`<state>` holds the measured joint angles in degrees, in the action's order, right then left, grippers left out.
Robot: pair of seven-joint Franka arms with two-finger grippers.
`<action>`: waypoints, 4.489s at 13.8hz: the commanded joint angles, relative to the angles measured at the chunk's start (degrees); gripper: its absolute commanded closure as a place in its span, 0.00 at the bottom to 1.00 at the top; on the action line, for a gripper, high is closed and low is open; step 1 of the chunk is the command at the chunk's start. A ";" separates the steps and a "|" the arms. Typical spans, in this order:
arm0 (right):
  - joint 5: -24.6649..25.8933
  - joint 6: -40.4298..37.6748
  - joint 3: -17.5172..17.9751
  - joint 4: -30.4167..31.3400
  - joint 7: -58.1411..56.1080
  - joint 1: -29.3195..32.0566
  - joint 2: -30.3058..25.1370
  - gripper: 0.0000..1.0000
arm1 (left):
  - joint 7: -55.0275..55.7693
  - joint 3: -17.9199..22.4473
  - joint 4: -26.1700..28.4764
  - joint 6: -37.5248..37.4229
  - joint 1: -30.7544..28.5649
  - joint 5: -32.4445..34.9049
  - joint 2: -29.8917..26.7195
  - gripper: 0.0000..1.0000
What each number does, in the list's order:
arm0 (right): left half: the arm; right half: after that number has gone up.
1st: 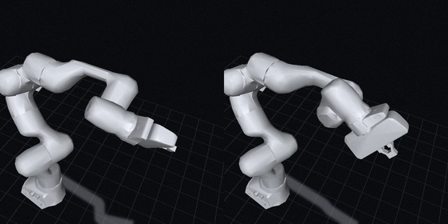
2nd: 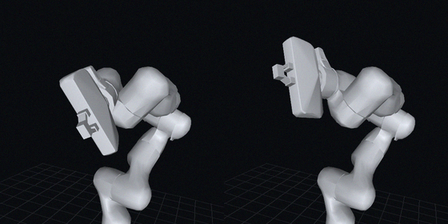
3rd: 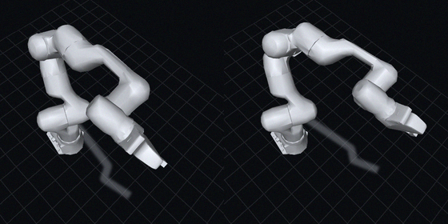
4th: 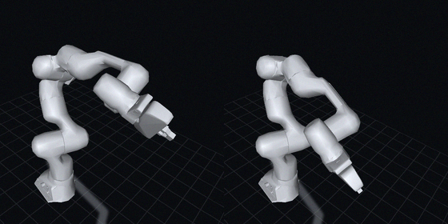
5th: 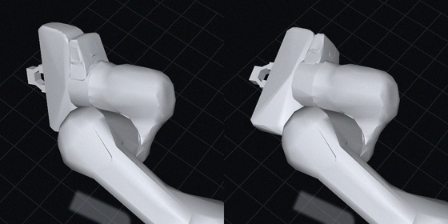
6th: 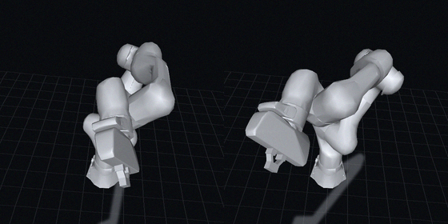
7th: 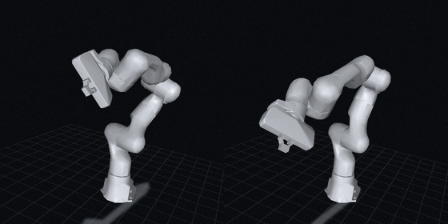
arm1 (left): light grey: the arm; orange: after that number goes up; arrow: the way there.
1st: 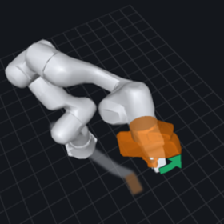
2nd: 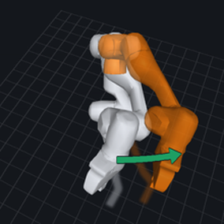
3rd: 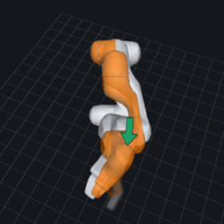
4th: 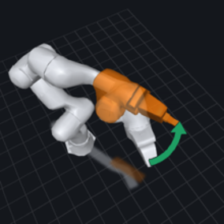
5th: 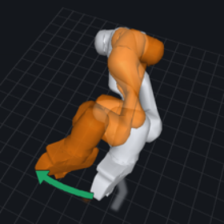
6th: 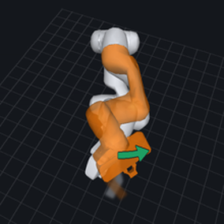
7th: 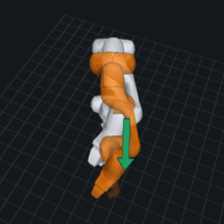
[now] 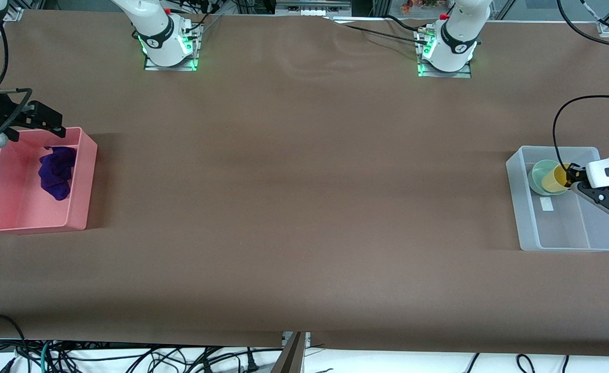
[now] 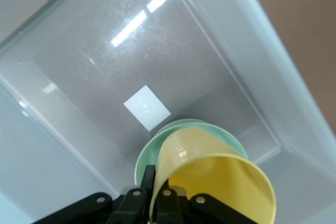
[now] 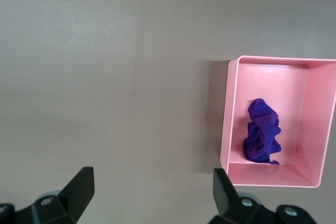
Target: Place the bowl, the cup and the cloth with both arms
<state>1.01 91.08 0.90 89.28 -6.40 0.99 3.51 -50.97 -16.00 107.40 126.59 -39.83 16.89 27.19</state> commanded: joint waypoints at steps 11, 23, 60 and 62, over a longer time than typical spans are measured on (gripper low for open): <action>-0.13 -0.81 -0.02 -1.57 0.25 0.06 1.24 0.00 | -3.61 -0.35 0.01 1.82 -2.36 -0.19 3.22 1.00; -0.04 -0.81 0.25 -1.65 0.34 -0.03 1.24 0.00 | 9.44 -12.01 -4.47 -20.20 -2.09 -1.16 -10.91 0.00; -0.40 -0.72 -0.10 -1.65 0.16 0.41 1.24 0.00 | 47.36 14.24 -0.43 -27.01 42.55 -17.85 -31.41 0.00; -0.48 -0.72 -0.19 -1.65 0.16 0.41 1.24 0.00 | 47.36 14.33 -0.61 -27.09 42.47 -17.86 -31.15 0.00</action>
<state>1.02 91.08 0.71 89.20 -6.40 1.19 4.12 -4.30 -2.46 105.96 98.83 1.88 -0.02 -3.12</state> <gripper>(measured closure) 0.000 0.000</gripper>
